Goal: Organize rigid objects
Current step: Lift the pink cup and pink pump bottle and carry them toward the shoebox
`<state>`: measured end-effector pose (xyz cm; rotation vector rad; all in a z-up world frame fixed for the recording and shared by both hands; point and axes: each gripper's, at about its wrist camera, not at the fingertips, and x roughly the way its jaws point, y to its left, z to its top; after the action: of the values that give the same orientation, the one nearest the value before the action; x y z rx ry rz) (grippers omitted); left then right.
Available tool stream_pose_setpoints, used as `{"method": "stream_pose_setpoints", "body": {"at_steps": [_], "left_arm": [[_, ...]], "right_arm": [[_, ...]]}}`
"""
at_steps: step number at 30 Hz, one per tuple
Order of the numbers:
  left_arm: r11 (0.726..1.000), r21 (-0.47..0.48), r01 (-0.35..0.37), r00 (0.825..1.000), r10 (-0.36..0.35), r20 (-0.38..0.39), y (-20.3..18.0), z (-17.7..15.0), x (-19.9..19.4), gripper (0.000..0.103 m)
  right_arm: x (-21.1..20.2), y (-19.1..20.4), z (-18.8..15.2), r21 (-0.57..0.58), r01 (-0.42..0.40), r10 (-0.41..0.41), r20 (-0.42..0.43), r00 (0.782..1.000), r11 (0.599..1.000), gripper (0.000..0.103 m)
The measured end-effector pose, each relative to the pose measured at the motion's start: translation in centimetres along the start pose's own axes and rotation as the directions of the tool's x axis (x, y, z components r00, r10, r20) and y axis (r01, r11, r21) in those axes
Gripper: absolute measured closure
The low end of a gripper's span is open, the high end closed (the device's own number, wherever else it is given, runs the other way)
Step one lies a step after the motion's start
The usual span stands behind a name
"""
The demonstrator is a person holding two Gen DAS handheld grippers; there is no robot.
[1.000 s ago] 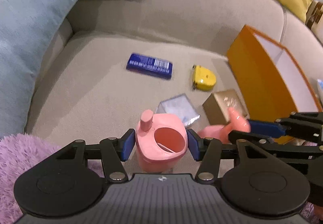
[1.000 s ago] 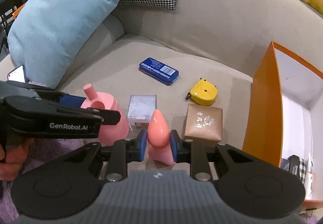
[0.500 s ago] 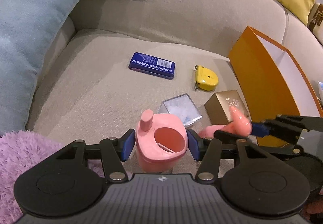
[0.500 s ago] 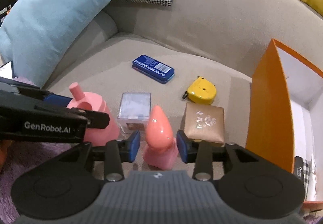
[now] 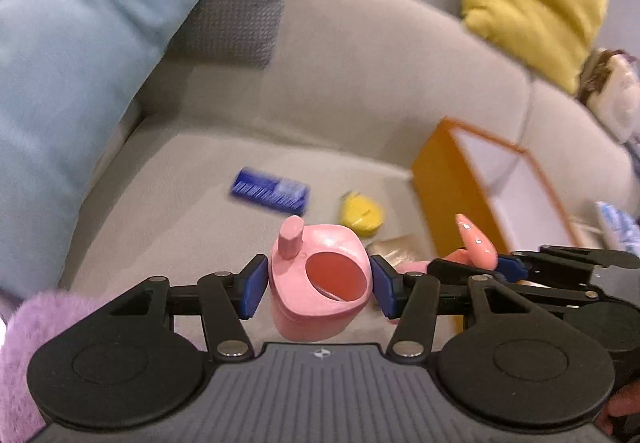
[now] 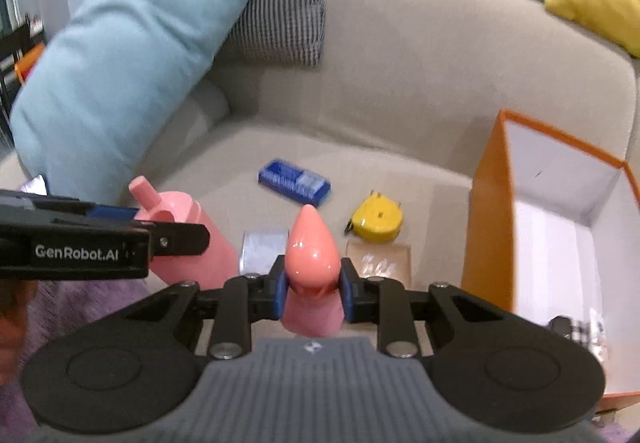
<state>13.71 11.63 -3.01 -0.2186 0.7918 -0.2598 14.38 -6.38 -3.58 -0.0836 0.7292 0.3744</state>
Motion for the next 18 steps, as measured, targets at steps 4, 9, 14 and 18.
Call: {"method": "stream_pose_setpoints", "body": {"at_steps": [4, 9, 14, 18], "left_arm": [[0.994, 0.052, 0.094, 0.994, -0.096, 0.043, -3.2, 2.5, -0.9, 0.041], [0.967, 0.148, 0.205, 0.975, -0.215, 0.054, -7.7, 5.4, -0.6, 0.041], [0.927, 0.250, 0.278, 0.956, -0.292, 0.018, -12.3, 7.7, 1.1, 0.040], [0.889, 0.294, 0.352, 0.934, -0.355, -0.045, -16.0, 8.4, 3.9, 0.040]], "right_arm": [[-3.2, -1.8, 1.6, 0.018, 0.003, -0.004, 0.069, 0.998, 1.000, 0.076], [-6.5, -6.1, 2.6, 0.075, 0.059, -0.068, 0.129, 0.989, 0.995, 0.076], [-9.6, -11.3, 2.7, 0.111, 0.130, -0.144, 0.137, 0.980, 0.985, 0.076], [-10.5, -15.7, 1.9, 0.119, 0.189, -0.201, 0.106, 0.974, 0.975, 0.076]]}}
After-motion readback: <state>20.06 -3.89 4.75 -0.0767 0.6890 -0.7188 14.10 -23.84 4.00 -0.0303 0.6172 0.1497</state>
